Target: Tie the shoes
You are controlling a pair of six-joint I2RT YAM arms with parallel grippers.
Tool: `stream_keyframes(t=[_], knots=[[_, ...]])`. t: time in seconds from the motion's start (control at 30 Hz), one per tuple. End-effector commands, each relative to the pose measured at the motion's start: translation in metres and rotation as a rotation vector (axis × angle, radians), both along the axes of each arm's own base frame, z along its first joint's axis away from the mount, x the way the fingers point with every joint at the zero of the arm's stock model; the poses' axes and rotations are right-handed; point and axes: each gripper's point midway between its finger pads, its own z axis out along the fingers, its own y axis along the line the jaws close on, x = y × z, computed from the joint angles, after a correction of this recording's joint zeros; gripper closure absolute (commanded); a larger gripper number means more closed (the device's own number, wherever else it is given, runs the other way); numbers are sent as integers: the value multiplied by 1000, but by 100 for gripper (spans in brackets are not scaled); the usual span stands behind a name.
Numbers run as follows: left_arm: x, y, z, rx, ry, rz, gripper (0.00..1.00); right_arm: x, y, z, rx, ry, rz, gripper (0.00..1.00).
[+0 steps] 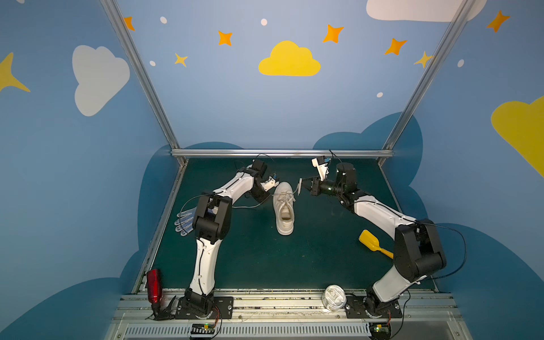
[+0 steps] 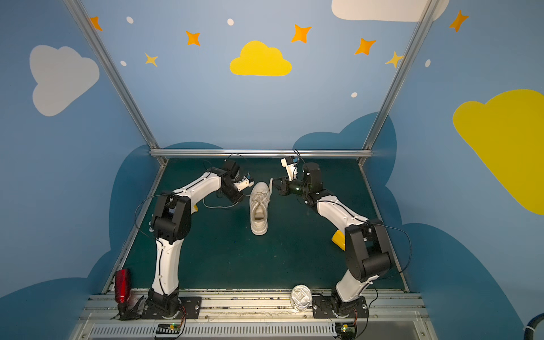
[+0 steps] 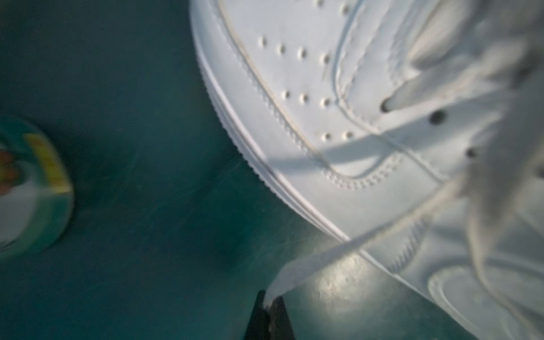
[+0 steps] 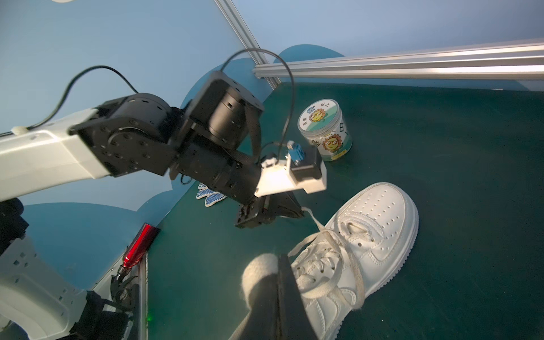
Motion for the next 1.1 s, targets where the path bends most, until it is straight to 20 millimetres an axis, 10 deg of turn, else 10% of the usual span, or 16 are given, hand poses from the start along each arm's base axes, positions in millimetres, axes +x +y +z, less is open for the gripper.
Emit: stream_keyframes(t=[0.0, 0.47, 1.07], knots=[[-4, 16, 43, 32, -71, 54, 97, -8, -9, 31, 51, -65, -17, 100], [-27, 32, 90, 36, -131, 113, 97, -28, -82, 56, 5, -33, -275, 100], [-46, 60, 85, 141, -132, 151, 97, -29, -206, -4, -123, 125, -758, 100]])
